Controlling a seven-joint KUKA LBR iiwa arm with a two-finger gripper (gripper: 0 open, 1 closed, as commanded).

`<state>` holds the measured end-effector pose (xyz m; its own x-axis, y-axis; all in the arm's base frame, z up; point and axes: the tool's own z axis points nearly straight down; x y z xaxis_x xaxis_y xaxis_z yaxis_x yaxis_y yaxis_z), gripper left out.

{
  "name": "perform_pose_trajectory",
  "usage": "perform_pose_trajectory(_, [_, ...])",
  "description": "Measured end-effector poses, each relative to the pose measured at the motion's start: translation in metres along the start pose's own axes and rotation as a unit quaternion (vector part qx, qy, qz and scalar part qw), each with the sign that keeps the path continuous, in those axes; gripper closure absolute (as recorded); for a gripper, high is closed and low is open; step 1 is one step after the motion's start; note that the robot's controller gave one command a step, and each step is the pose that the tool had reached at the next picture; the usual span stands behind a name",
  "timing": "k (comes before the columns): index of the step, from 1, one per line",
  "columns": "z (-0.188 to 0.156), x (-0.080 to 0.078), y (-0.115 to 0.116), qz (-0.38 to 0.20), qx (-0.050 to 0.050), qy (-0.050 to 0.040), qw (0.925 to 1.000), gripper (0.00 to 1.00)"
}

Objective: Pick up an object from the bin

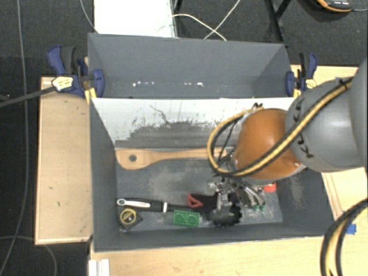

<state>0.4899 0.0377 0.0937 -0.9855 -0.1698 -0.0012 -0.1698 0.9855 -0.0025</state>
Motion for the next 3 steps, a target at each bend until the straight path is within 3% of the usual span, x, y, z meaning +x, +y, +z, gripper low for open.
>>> perform_pose_trajectory(3, [-0.038,-0.001,0.001,0.001,0.000,-0.0034,1.0000,1.00])
